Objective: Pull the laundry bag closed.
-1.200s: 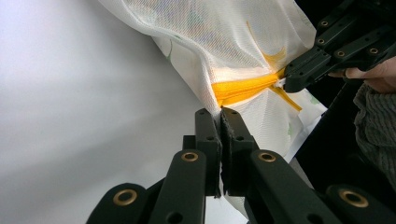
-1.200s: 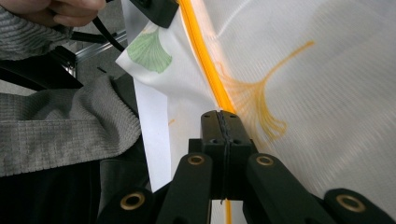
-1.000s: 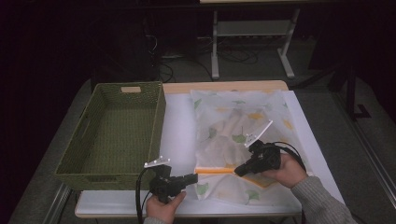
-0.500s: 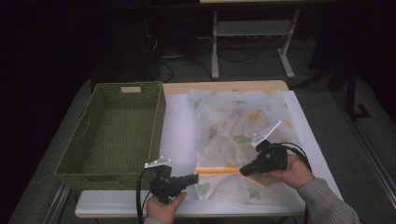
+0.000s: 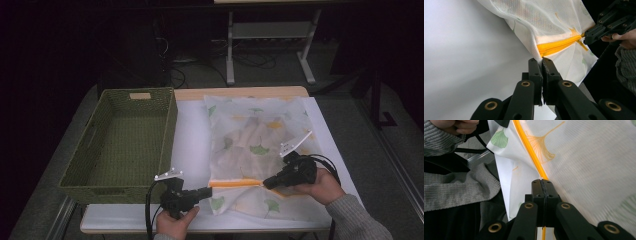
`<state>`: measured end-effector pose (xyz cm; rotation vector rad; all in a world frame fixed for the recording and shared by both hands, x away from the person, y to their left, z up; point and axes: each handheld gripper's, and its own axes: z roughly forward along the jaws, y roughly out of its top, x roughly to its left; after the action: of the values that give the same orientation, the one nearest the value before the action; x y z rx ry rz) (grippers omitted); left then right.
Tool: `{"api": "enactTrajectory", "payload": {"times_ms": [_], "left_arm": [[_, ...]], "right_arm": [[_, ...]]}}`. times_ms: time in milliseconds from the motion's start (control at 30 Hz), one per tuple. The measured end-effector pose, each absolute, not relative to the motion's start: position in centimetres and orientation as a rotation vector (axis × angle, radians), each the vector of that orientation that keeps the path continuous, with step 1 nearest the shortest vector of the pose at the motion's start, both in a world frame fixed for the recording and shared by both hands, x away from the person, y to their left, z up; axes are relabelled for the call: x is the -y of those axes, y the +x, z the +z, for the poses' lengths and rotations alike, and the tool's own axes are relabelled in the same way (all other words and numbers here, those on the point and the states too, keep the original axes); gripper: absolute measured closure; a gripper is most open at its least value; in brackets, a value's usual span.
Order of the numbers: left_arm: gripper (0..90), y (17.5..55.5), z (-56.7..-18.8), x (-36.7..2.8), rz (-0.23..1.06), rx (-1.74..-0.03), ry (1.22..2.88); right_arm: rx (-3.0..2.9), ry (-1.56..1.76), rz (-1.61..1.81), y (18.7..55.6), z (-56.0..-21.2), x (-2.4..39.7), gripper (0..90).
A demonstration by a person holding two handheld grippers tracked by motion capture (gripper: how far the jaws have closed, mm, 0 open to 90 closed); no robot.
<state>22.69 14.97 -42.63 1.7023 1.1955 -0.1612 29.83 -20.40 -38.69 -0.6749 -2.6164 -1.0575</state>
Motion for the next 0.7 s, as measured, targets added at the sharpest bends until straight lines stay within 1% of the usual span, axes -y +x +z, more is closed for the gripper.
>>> {"api": "enactTrajectory", "payload": {"times_ms": [133,700], "left_arm": [[87.3,22.7,-42.6,-15.0,-0.169,-1.188,1.703],[87.3,22.6,-42.4,-14.9,-0.135,-1.193,1.733]], "right_arm": [[2.614,-0.690,-1.068,29.7,-38.7,21.2,89.7],[2.627,-0.713,-1.085,29.1,-38.5,23.0,89.7]]}}
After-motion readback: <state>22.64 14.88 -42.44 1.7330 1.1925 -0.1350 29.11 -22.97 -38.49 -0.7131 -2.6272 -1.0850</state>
